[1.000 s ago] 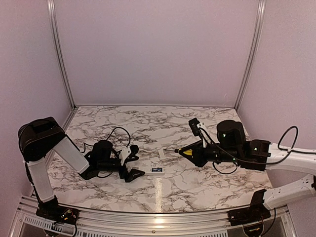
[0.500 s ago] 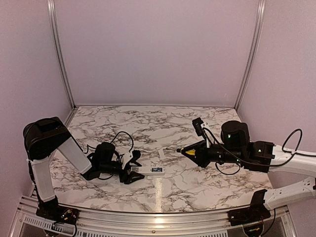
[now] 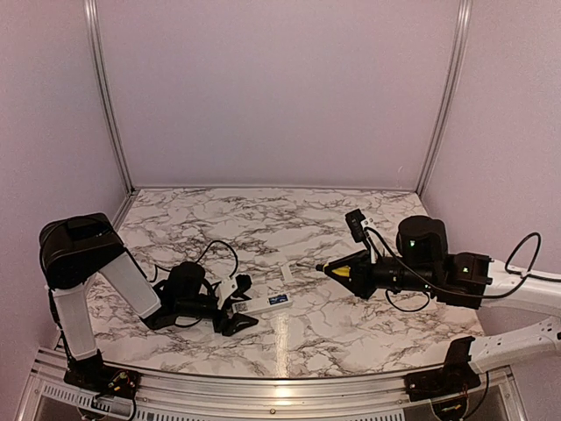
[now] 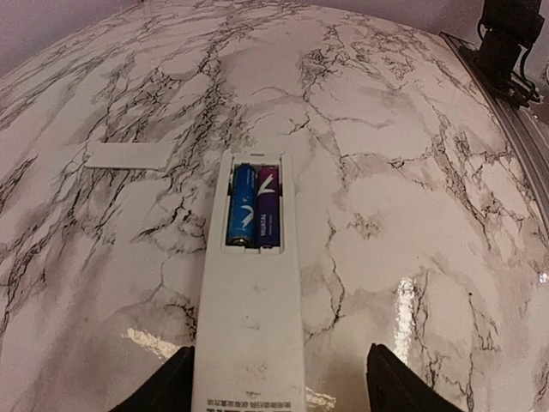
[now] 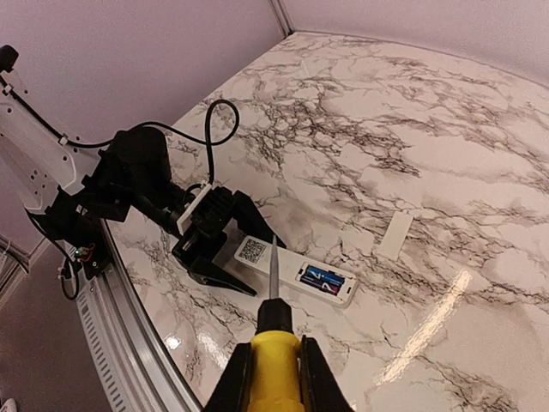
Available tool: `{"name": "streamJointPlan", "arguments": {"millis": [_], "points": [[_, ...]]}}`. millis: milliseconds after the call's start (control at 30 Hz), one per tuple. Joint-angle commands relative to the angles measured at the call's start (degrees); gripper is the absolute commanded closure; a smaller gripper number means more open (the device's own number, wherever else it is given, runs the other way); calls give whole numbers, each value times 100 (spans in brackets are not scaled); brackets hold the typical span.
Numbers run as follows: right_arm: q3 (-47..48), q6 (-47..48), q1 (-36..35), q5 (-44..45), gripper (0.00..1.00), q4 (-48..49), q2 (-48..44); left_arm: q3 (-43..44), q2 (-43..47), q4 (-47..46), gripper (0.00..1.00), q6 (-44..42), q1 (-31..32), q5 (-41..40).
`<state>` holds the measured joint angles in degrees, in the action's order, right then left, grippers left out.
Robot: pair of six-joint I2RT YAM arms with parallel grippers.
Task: Unload the batteries from the remote control
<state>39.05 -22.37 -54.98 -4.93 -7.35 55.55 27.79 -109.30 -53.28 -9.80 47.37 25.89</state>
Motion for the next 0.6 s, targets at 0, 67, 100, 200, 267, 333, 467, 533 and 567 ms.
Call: {"name": "streamJointPlan", "arguments": {"millis": [0, 67, 100, 200, 267, 333, 467, 533, 567], "points": [[-30, -33, 40, -42, 100, 50, -47, -103, 30, -321, 27, -2, 53, -439], [-21, -26, 40, -52, 100, 48, -28, -86, -48, -376, 28, -36, 53, -540], [-17, -21, 40, -52, 100, 43, -16, -62, -79, -372, 28, -72, 60, -568], [-9, -5, 40, -57, 100, 43, 12, 24, -129, -317, 32, -185, 59, -603], [-7, 10, 41, -69, 100, 52, 20, 114, -164, -209, 35, -243, 54, -626], [-18, 6, 36, -70, 100, 54, 32, 181, -203, -123, 37, -306, 49, -629], [-29, 11, 40, -70, 100, 77, 41, 282, -296, -45, 43, -374, 52, -633], [-33, 8, 40, -70, 100, 77, 52, 332, -340, -18, 48, -390, 48, -593], [-29, 11, 40, -74, 100, 76, 55, 356, -366, 11, 50, -411, 45, -567]]}}
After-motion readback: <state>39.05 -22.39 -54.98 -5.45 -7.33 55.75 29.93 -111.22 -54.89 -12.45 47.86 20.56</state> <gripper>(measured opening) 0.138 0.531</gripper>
